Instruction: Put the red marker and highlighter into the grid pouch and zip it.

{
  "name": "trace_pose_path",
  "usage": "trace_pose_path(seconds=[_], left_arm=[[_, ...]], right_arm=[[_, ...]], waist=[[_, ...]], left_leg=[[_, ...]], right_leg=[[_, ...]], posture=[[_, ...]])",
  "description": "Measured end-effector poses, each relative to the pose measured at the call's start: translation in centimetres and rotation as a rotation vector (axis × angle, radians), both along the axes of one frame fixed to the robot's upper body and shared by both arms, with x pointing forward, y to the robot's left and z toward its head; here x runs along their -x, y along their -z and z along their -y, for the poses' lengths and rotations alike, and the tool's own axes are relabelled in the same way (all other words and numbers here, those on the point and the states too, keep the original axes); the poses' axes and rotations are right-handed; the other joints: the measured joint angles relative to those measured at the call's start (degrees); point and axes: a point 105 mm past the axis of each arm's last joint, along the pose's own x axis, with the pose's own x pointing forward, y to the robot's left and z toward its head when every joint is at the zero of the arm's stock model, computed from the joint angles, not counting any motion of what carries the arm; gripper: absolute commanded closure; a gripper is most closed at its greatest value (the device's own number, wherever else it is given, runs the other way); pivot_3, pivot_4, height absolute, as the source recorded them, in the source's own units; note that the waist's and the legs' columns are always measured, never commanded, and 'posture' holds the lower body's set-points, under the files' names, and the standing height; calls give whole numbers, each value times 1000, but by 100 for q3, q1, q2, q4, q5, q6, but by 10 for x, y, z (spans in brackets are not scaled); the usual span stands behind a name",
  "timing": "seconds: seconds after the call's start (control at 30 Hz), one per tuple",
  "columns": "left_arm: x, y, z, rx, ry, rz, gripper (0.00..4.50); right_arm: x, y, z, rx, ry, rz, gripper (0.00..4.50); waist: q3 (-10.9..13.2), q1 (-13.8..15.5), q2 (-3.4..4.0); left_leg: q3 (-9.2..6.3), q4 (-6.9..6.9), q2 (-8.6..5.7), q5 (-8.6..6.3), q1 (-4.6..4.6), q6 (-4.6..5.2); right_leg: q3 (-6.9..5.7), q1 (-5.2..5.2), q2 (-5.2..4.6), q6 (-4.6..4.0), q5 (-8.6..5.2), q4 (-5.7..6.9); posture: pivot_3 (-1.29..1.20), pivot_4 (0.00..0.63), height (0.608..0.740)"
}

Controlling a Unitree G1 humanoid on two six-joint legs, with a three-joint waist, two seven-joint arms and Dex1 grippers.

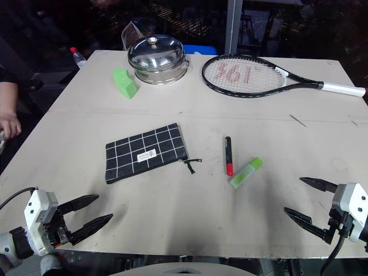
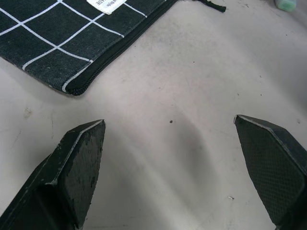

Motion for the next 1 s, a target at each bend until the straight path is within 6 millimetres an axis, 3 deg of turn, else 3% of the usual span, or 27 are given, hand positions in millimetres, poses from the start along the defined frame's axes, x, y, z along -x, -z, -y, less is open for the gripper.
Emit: trace_pose_path(seconds=[0.13,0.2,0.3,0.4,0.5,0.6,0.7,0.83,0.97,1.0], left_arm=[[-10,-1,-5,20,-57,46,150],[-32,-8,-22,2,-173,143,150],[-38,-15,-40,-163,-182,251,150],[-47,-20,-65,-514,-97,406,150],[-61,-18,-74,-795,64,558,150],[-72,-8,-67,-882,182,646,150],[-94,-12,-52,-930,289,768,150],[-126,-13,-24,-929,398,893,150],[-143,-12,-7,-911,443,927,150],[-149,-10,1,-892,456,937,376]], right_arm=[[-7,-7,-6,-14,8,45,8],[-20,-27,-36,-74,-71,150,8],[-19,-30,-54,-108,-145,149,8],[-10,-29,-75,-130,-270,117,8],[-5,-31,-89,-130,-358,118,8],[-3,-29,-90,-134,-358,111,8],[-1,-25,-90,-135,-347,101,8],[1,-21,-90,-132,-325,92,8],[-1,-20,-89,-129,-293,102,8],[-1,-21,-90,-128,-286,108,0]], waist=[[-2,-1,10],[-8,-9,3],[-9,9,2],[-9,77,2],[-12,113,1],[-18,119,-2],[-29,154,6],[-46,229,33],[-64,289,69],[-68,316,79]], left_leg=[[1,-3,-1,0,3,0],[-10,2,0,1,5,1],[-7,-5,-6,1,1,2],[-5,-8,-9,0,1,3],[-1,-8,-9,-1,2,2],[8,-8,-15,-7,-1,13],[9,-8,-19,-9,0,18],[10,-3,-21,-6,5,22],[5,9,-22,7,6,44],[4,15,-22,6,6,46]], right_leg=[[0,0,0,0,0,1],[-4,2,8,-4,4,6],[-4,2,6,-4,3,-2],[-5,1,5,-7,5,-3],[-9,3,-9,-7,5,-3],[-17,7,-31,-8,7,-9],[-31,18,-44,-24,17,-11],[-39,37,-40,-1,7,-8],[-54,47,-38,11,4,-5],[-56,48,-39,13,3,-4]], posture=[[0,150,740],[0,150,740],[0,150,740],[0,150,740],[0,150,740],[0,150,740],[0,150,740],[0,150,740],[0,150,740],[0,150,740]])
